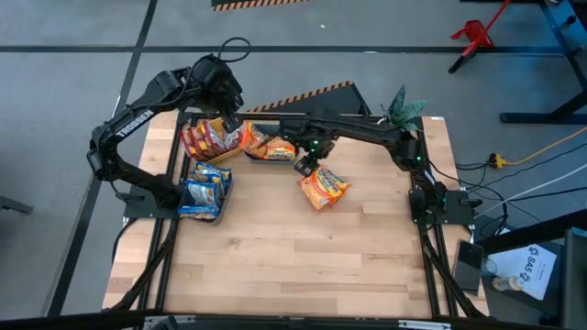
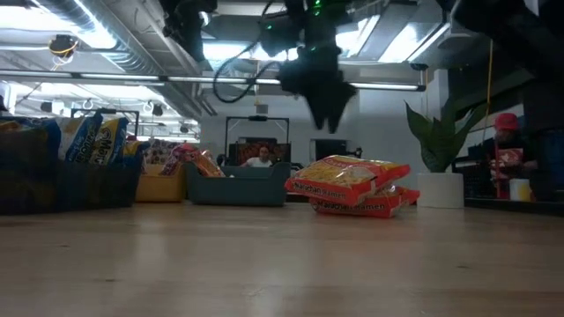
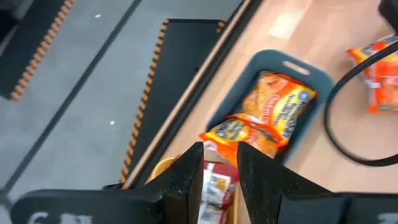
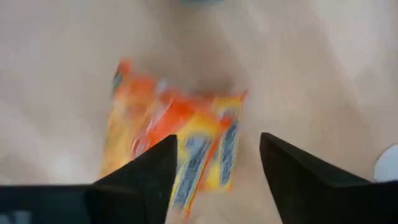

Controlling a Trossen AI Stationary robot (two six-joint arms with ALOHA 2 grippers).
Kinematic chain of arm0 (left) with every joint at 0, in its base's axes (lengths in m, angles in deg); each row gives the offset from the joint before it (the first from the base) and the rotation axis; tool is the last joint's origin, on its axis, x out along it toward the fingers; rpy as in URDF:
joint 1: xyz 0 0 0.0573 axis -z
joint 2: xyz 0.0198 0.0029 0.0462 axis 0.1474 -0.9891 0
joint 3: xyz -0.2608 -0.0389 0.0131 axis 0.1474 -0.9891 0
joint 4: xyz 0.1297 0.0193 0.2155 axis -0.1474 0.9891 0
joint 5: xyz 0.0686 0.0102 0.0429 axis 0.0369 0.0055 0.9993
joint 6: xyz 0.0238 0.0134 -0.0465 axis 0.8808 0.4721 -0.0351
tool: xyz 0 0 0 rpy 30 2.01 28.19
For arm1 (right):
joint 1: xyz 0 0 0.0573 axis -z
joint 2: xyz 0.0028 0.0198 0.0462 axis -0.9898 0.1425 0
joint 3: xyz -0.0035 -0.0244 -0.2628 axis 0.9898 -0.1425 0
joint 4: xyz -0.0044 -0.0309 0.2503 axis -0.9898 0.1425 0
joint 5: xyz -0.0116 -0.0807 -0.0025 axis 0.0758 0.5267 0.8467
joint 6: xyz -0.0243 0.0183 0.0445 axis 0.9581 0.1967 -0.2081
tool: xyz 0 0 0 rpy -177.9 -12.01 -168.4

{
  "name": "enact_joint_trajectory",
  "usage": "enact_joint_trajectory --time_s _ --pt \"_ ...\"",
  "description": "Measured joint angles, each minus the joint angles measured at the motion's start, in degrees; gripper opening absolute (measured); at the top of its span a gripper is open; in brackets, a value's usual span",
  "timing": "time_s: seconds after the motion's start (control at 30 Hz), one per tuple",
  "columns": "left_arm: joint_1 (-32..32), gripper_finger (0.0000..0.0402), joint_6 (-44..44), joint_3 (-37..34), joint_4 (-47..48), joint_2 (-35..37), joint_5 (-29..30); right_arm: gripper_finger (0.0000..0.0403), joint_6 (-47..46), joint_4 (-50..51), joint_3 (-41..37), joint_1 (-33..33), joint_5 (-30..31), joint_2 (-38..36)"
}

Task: Sort Maruchan noodles
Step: Put the orange noodle pack into the blue bin

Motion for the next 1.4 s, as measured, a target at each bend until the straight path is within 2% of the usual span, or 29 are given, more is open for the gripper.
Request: enact_joint_trajectory --time_s 0.13,0.3,0.43,0.53,0.7,0.87,1.0,1.17,1.27,1.4 --pt "0.0 0.0092 -1.3 0.0 -0.5 0.0 -6.2 0.0252 -0.8 0.3 -6.0 -0.2 0.6 -5.7" --pt "0.1 0.0092 -3.6 0.0 -4.7 0.0 -21.5 0.0267 -6.9 0.5 -21.1 -0.4 3.3 -20.1" --pt "2.6 0.0092 -6.0 -4.6 -15.4 0.1 -35.2 0.0263 -15.3 -10.0 -35.6 -2.1 1.8 -32.0" --pt "5.3 0.0092 -9.1 -10.9 -26.1 0.0 -40.1 0.0260 -22.6 -17.7 -45.4 -4.3 2.5 -39.4" --pt "10.5 0.0109 -10.4 -22.6 -44.5 -1.3 -40.4 0.0259 -33.9 -24.5 -59.0 -9.1 6.6 -48.3" --pt "15.2 0.0157 -10.1 -30.6 -60.8 -5.7 -39.1 0.0259 -42.4 -29.3 -68.7 -13.6 6.5 -54.1" --pt "17.3 0.0201 -10.3 -31.7 -62.1 -11.9 -32.9 0.0259 -47.6 -32.4 -73.1 -16.4 6.6 -56.9" --pt "18.5 0.0244 -15.2 -31.8 -65.8 -19.7 -31.5 0.0259 -51.3 -32.2 -74.7 -18.9 8.9 -58.3" --pt "19.3 0.0249 -16.5 -31.8 -68.2 -23.1 -31.2 0.0259 -51.4 -32.3 -74.8 -19.2 9.2 -58.3" --pt "20.2 0.0248 -17.5 -31.8 -69.8 -25.6 -26.9 0.0259 -51.4 -32.5 -74.8 -19.2 9.3 -58.3"
